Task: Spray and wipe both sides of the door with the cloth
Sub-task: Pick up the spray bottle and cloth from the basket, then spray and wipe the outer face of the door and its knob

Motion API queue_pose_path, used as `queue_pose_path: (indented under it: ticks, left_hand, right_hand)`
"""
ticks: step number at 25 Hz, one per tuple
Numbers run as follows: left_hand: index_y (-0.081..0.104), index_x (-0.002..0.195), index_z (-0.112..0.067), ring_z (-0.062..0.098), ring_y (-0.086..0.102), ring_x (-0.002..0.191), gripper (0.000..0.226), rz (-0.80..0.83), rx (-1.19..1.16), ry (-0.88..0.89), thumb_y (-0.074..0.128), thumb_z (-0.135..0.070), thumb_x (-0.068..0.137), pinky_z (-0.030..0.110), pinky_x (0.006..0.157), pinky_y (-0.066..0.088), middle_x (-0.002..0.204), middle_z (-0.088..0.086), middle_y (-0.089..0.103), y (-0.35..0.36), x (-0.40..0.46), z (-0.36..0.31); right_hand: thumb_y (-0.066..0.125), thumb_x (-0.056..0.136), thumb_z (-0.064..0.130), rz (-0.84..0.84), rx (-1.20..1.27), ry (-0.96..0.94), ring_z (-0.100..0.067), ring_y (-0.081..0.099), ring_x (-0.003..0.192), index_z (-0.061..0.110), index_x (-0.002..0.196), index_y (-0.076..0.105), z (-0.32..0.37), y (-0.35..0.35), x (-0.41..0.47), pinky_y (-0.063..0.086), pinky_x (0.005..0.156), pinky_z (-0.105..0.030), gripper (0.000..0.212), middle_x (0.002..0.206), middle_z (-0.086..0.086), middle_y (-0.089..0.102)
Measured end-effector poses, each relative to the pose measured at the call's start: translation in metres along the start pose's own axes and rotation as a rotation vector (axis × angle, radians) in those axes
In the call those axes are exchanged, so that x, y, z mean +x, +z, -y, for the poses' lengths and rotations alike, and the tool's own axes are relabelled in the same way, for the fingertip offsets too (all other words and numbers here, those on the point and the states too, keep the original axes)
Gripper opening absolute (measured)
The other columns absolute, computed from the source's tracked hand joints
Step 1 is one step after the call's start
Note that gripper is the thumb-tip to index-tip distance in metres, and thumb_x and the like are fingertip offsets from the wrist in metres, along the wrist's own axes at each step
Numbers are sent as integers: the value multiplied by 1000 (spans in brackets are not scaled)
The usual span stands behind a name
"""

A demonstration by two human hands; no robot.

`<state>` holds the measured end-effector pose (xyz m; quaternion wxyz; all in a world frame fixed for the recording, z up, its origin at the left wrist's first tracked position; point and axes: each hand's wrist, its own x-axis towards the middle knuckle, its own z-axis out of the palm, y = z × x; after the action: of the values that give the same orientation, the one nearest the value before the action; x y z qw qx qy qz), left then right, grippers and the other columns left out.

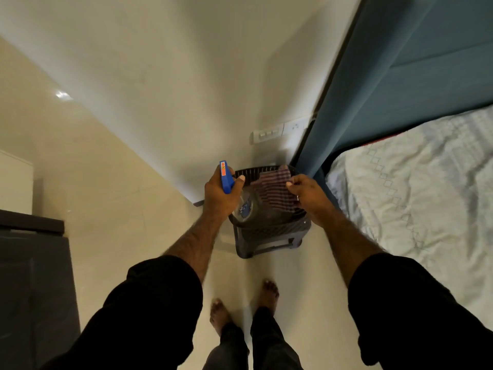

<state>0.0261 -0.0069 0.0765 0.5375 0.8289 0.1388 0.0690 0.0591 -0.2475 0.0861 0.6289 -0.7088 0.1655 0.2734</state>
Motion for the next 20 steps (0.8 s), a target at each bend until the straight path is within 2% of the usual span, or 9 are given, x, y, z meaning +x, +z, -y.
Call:
queue_pose_path:
  ticks: [3,6,8,10,13,15,17,20]
  left_hand:
    - [62,93,-11,35,63,66,25,-118,-82,29,77,-31,93,38,66,60,76,16,65,-45,3,-52]
    - [61,90,-5,33,69,67,31,-250,-154,-27,76,-31,94,41,69,63,76,20,68,-106,4,-90]
    - [61,88,-4,29,73,68,25,-363,-215,-63,75,-22,95,42,71,64,78,22,71,-161,1,-109]
    - [59,84,-6,27,75,67,19,-496,-288,-87,73,-12,95,39,70,64,79,22,69,-228,-10,-124]
    - [59,86,-2,22,69,55,14,-628,-311,-47,69,-4,96,33,58,60,72,17,62,-318,-33,-142]
    - [64,92,-3,23,66,54,12,-702,-287,-33,69,-12,98,35,58,60,64,7,62,-383,-52,-147]
    - [66,93,-4,25,64,53,20,-781,-287,-34,71,-22,99,39,60,61,59,2,61,-450,-75,-148]
    - [63,92,4,30,67,55,44,-903,-268,-54,71,-39,98,39,58,59,69,5,63,-555,-110,-146]
  right_hand:
    - [50,111,14,5,417,23,-35,68,114,13,115,66,68,24,-14,61,89,-50,16,124,-14,71]
    - [53,109,25,170,579,-12,-40,69,120,8,131,68,128,65,-30,60,97,-58,32,133,-18,72]
    - [58,107,25,350,537,-83,-40,73,117,6,136,67,166,109,-45,61,96,-59,36,132,-21,73]
    - [63,100,11,516,456,-155,-40,74,115,0,142,63,198,170,-66,65,91,-54,43,135,-25,71]
    - [57,98,-6,680,365,-232,-42,75,111,1,138,65,226,262,-90,66,88,-54,40,134,-29,70]
    - [58,99,-7,803,323,-271,-47,72,115,-2,139,63,241,334,-111,63,94,-57,40,135,-32,68]
    - [62,100,-5,881,311,-269,-45,72,114,-3,137,64,255,409,-140,64,95,-53,38,135,-32,68]
    - [65,102,1,983,296,-259,-34,78,95,1,123,70,275,523,-194,67,80,-43,22,119,-25,74]
